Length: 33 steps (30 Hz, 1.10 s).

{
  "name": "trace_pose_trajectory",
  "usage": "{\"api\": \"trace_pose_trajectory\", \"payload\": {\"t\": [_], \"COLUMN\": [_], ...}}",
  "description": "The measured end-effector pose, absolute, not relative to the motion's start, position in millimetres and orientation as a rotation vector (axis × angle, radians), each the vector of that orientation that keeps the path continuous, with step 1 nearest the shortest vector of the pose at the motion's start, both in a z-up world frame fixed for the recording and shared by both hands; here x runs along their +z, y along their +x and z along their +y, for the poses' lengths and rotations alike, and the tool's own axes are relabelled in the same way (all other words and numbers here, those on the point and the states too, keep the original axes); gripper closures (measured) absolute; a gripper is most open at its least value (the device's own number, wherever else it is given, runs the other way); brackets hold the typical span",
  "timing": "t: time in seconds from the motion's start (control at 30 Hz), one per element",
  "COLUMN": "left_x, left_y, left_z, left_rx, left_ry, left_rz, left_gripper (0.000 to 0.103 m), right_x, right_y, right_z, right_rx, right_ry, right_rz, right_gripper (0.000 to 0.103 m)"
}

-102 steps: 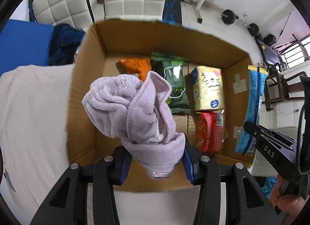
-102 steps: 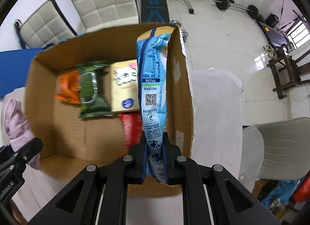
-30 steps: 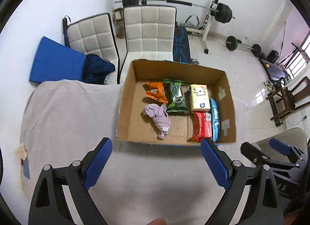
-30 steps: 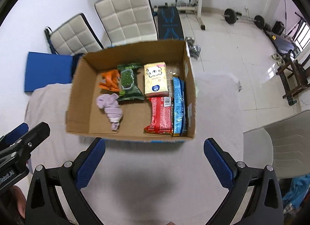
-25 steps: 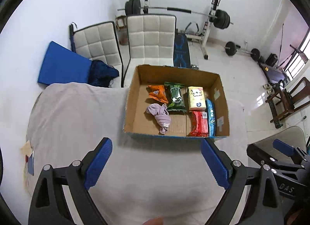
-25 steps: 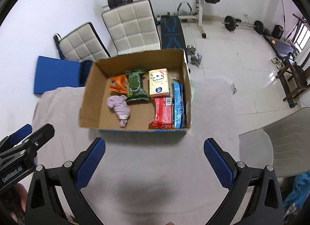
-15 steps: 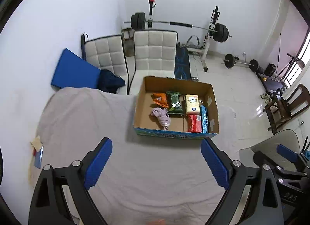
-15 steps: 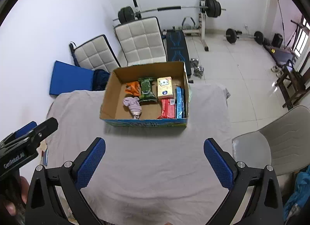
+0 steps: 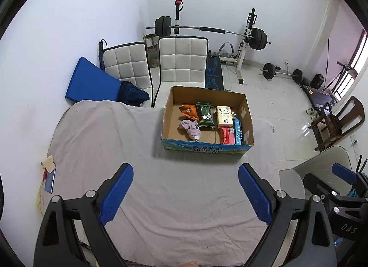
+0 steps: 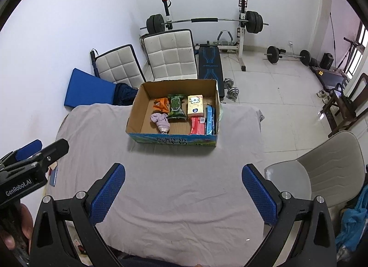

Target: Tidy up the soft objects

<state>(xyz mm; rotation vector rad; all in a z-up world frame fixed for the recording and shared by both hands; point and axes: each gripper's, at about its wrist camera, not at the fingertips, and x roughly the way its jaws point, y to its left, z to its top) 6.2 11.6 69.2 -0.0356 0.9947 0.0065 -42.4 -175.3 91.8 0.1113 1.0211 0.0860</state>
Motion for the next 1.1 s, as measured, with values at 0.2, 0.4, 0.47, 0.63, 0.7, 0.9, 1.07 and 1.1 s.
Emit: {"api": "trace_pose_trajectory", "payload": {"t": [0.2,0.4,0.47,0.63,0.7,0.9,1.07,1.1], "left_x": [74,78,77,71,69,68,67,67], "left_y": [1,5,9,19,21,24,25,25], "left_z": [12,15,18,20,19,15,13,12], "left_rx": [0.01,0.029,0.038,0.065,0.066,0.062,0.059,0.06], "left_ry": [-0.03,-0.025,-0.028,-0.021,-0.02,-0.014,-0.013,-0.013], "left_rz": [0.971,0.93,0.932,0.938,0.937,0.935,0.941,0.94], "left_gripper": [0.009,0.009,0.009,0.009,0.009,0.009,0.009,0.009], "right_x": [103,108,107,106,104,102,101,101], "right_y": [-46,-39,-34,-24,-20,-14,-12,-11], "right_z": [-172,-171,-172,-174,-176,-181,-183,-183], "right_rx": [0.065,0.034,0.032,0.005,-0.001,-0.017,-0.015,-0.016], "right_ry": [0.095,0.086,0.084,0.075,0.077,0.073,0.071,0.071], "right_rz": [0.984,0.954,0.955,0.94,0.939,0.936,0.933,0.932], "right_gripper": [0.0,0.0,0.0,0.0,0.0,0.0,0.0,0.0]}}
